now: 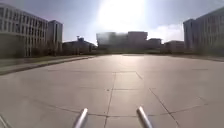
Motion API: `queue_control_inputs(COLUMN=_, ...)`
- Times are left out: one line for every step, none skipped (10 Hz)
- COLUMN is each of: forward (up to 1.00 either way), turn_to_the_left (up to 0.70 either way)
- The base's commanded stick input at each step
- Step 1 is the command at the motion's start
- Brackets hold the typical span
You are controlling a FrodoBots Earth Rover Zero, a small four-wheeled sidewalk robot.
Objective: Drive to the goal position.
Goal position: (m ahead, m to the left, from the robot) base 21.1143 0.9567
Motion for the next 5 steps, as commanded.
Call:
queue_control_inputs(forward=1.0, turn_to_the_left=-0.02)
queue_control_inputs(forward=1.0, turn_to_the_left=-0.02)
queue_control_inputs(forward=1.0, turn_to_the_left=-0.02)
queue_control_inputs(forward=1.0, turn_to_the_left=-0.02)
queue_control_inputs(forward=1.0, turn_to_the_left=-0.02)
